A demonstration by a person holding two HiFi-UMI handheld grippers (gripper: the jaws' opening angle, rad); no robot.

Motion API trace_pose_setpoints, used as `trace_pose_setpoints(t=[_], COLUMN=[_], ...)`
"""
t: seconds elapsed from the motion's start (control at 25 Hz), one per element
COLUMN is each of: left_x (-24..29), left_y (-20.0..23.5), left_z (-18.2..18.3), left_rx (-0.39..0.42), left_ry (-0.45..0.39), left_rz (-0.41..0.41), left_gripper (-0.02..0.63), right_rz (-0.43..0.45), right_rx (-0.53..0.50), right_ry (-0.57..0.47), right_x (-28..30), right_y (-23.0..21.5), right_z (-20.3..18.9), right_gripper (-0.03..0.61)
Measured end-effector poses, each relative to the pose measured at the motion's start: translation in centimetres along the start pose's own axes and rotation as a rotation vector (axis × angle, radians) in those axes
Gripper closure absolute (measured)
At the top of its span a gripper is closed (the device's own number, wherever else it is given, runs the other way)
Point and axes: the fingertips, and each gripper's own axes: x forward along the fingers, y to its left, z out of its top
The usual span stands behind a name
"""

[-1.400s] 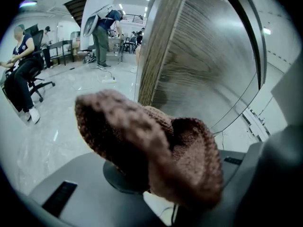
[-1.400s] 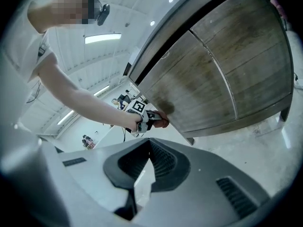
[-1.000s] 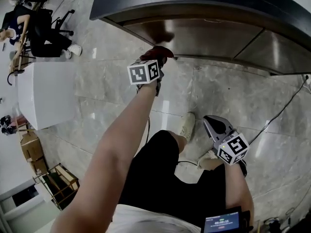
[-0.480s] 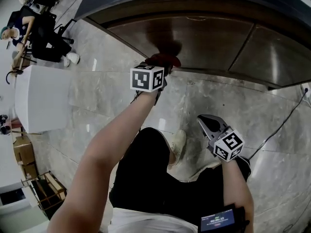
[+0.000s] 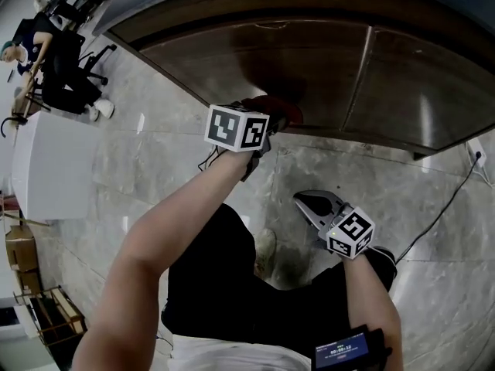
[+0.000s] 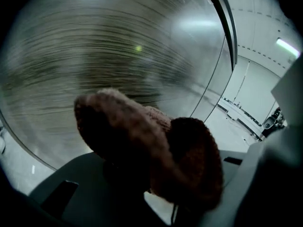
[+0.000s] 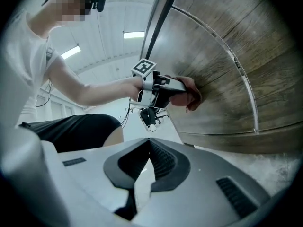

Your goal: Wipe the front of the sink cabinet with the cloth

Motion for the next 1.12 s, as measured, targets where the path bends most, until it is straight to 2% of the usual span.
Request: trace_pose_setpoints(t=[0.16,0.56,0.76,0.88,1.12], left_x=[1.3,4.7,6.3,7.7,8.2], left_y=[-3.1,-8.2,-11.7,-12.9,-14.2], left_z=[1.0,3.2,4.0,3.9,3.6], left_rx=[0.006,0.019,-0.017,0.002,-0.003], left_ry=[-0.007,-0.073,-0.132,-0.129,-0.170], left_rz=[-0.078,-0.163,-0.270,-0.271,-0.300], left_gripper=[0.491,0.491,0.491,0.491,0.491], right_rz=[0.027,-0.015,-0.025,-0.042,0.038], right_rx=[-0.023,-0.099,-0.121,-0.129,-0.156], right_ry=[-0.061,-0.042,-0.026,-0.013,0.008], right_x=[0.1,-3.0,-4.6,-5.4,-3.5], right_y=[-2.1,-6.5,-7.9,-8.6,-7.0], right_z=[0.4,-1.1,-2.0,-2.5,-2.9], right_gripper=[0.566,0.566,0.566,0.566,0.566])
